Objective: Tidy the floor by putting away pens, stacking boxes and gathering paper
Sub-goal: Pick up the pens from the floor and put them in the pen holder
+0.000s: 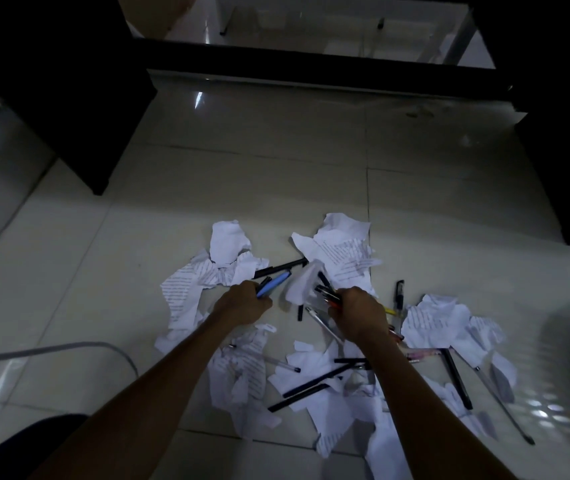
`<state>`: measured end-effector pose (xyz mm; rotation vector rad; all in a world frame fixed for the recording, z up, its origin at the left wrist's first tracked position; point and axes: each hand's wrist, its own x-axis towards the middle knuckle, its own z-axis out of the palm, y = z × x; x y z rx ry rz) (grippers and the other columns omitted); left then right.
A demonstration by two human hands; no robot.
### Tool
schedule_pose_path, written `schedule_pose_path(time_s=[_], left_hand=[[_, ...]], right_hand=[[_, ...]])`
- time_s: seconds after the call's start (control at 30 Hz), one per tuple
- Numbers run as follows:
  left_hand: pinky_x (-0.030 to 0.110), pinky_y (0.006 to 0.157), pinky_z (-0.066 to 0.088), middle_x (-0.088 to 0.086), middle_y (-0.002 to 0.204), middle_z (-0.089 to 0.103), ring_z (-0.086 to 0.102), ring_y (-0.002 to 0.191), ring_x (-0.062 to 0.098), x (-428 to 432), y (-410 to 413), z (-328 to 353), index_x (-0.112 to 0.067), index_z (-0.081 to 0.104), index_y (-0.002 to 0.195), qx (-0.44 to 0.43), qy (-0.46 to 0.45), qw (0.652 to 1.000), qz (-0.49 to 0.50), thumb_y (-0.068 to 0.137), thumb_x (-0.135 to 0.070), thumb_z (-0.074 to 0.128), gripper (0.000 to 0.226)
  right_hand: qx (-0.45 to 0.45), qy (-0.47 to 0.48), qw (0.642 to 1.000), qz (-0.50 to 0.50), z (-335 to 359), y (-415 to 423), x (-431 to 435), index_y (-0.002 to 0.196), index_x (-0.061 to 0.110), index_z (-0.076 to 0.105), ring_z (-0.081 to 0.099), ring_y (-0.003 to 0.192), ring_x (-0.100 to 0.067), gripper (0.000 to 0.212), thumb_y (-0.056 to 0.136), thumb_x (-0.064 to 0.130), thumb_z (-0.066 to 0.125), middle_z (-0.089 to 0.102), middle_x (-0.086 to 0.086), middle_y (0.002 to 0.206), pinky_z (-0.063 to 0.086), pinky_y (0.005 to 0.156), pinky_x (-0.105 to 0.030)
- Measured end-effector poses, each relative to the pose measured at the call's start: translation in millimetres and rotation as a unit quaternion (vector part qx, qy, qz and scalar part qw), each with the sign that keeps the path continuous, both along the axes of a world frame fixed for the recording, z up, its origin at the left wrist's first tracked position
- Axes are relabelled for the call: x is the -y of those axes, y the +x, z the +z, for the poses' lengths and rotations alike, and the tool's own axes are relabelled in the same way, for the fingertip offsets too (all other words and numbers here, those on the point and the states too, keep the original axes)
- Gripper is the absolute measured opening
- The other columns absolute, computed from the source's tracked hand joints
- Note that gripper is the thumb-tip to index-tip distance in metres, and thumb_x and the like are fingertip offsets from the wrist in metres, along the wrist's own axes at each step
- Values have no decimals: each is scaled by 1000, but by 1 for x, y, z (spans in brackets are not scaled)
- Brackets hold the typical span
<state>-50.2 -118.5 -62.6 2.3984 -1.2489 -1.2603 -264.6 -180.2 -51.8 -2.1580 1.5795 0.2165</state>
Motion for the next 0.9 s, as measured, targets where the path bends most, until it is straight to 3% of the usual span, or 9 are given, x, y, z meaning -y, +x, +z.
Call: schedule_pose_path(time_s=[0.1,0.2,0.33,0.53,0.6,0.67,0.7,0.8,0.9], left_hand=[[23,57,43,6,71,58,57,59,18,0,0,7,-5,57,107,-56,-22,998,24,91,-26,56,26],[20,41,46,12,69,63,60,41,10,-3,1,16,-6,44,120,-193,6,978,79,98,-20,48,26],[26,42,50,23,74,64,65,44,21,-6,4,21,-13,36,119,-278,-3,950,142,98,-11,42,22],[24,46,51,23,87,70,67,62,25,-6,2,18,-3,47,93,-303,14,936,179,96,-16,48,13],[20,43,43,18,76,63,61,61,23,-5,2,16,-5,47,78,-330,19,925,185,95,-10,49,18],[19,41,36,11,67,49,52,58,21,-5,1,17,-10,43,74,-348,21,920,181,93,-3,51,21],[20,40,36,11,65,48,53,57,21,-5,0,18,-10,43,76,-345,23,921,178,92,0,52,20],[23,43,42,14,62,63,56,50,20,-4,0,19,-9,45,81,-365,18,909,199,85,8,57,21],[24,44,44,16,69,68,53,43,18,-3,-2,23,-7,51,104,-374,15,904,207,93,2,49,15]], right_hand=[[0,-2,1000,5,2,4,1,112,8,56,60,102,-33,30,93,30,50,58,-16,111,48,82,-34],[29,6,1000,-8,3,7,2,112,2,52,58,104,-35,29,96,26,47,55,-19,113,45,82,-34],[84,13,995,-56,7,8,10,107,-1,55,58,102,-37,29,97,25,46,58,-23,109,45,78,-35],[153,62,979,-121,17,13,23,96,-5,58,60,95,-39,28,97,22,49,63,-28,100,38,69,-31],[158,117,973,-120,16,17,24,91,1,56,62,92,-38,24,96,24,49,64,-25,96,45,71,-34],[203,181,953,-137,17,20,23,81,4,52,65,75,-35,17,94,14,50,60,-19,83,55,71,-48],[241,207,935,-161,23,22,22,75,6,49,63,64,-28,19,94,6,47,57,-15,77,57,66,-48],[330,268,877,-223,35,25,18,80,5,44,56,41,-13,19,98,0,39,50,-15,70,50,40,-26],[376,284,850,-237,38,23,14,95,9,41,52,46,-21,6,99,5,40,51,-13,65,46,40,-26]])
